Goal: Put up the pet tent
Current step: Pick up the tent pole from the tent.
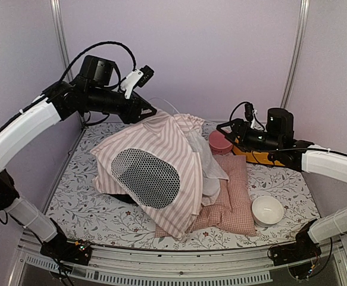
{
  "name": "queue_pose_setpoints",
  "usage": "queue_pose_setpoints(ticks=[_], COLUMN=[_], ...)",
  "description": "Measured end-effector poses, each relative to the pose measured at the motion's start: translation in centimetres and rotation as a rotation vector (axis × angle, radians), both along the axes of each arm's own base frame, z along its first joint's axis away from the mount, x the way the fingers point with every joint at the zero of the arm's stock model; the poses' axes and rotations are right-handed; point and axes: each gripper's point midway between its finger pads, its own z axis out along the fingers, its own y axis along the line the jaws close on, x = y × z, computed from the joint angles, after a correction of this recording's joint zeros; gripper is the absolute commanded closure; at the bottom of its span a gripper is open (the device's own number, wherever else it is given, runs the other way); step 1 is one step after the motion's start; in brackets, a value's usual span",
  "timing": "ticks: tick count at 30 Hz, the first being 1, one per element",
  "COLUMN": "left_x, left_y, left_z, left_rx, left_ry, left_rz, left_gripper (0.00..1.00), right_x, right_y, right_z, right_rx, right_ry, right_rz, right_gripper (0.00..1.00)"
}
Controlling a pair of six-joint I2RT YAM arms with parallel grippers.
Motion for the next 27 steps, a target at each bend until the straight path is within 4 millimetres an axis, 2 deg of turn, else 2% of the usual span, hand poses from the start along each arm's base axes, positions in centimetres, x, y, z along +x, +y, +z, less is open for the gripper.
queue_pose_setpoints(ticks=[8,15,22,27], left_x=[0.1,0.7,0.7,1.1], left_y=[-1.4,-2.8,-3.8,-4.1], left_z=[-1.4,-2.1,-3.3,-3.6], left_rx=[0.064,0.098,0.146,0.170], left_ry=[0.016,0.013,0.017,0.006], left_rz=[-0.039,-0.056,-0.057,-0.045], left_gripper=[0.64,0.66,0.64,0.65], right_x=[2.1,4.6,7.3,9.4], right_y=[-1.4,-2.0,-4.3,-4.5], right_z=[0.7,-1.7,-1.4,-4.2], right_rx=[0.106,0.156,0.248,0.255], right_ry=[0.049,0.148,0.159,0.231], right_rz=[-0.104,-0.172,-0.288,-0.329], right_gripper=[0.24,0.25,0.28,0.33])
